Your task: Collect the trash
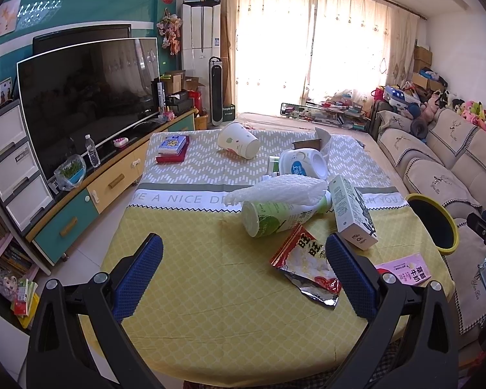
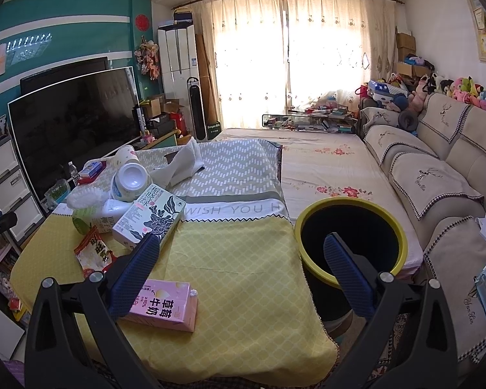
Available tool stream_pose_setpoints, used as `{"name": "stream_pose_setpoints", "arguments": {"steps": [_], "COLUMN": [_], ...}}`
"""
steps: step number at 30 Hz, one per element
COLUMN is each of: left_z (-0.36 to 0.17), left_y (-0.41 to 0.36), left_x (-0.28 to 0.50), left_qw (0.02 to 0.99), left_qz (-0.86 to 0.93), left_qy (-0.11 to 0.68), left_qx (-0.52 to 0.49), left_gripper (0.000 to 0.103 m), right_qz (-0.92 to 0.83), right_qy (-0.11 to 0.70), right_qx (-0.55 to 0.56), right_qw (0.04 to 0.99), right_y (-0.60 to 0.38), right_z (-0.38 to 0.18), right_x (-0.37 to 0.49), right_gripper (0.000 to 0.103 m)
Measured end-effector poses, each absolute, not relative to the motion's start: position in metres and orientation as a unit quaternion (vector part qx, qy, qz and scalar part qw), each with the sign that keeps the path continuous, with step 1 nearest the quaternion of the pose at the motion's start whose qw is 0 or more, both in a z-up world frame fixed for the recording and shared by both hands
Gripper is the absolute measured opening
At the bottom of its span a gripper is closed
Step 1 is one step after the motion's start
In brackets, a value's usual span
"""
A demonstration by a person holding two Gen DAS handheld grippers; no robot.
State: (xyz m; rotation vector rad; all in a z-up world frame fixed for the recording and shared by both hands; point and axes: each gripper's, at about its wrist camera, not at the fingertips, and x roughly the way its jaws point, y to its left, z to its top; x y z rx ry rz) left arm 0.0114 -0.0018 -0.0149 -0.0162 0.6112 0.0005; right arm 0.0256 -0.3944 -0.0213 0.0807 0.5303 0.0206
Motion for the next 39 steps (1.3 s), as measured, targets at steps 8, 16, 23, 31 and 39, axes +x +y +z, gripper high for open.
{"name": "stream_pose_setpoints", "arguments": {"steps": [8, 16, 23, 31, 39], "left_z": [-0.018, -0.020, -0.022, -0.024, -0.027], "left_y": [0.001, 0.002, -0.001, -0.006, -0.007], "left_x": [0.017, 0.021, 0.027, 0.031, 0.034], "left_qw": [0.951, 0.948, 0.945, 0.944, 0.943], "left_qz": [-0.001, 0.000, 0.002, 0.002, 0.001], "left_qy": [0.310, 0.317, 0.326, 0.330, 0.334], "left_qx": [-0.011, -0.012, -0.010, -0.006, -0.008], "left_gripper": [0.099, 0.099, 0.099, 0.099, 0.099], "right_qz": [0.073, 0.293, 0.406, 0.430, 0.432], "right_qy": [0.273, 0.284, 0.342, 0.381, 0.390], "right_qx": [0.030, -0.084, -0.155, -0.203, -0.173], "right_qw": [0.959, 0.909, 0.833, 0.793, 0.794], "right_y": [-0.397, -0.380, -0.348, -0.333, -0.333], "right_z": [-0.025, -0.036, -0.070, -0.093, -0.095], "right_x": [0.035, 0.056, 0.070, 0.078, 0.078], "right_gripper": [0.097, 0.097, 0.097, 0.097, 0.068]}}
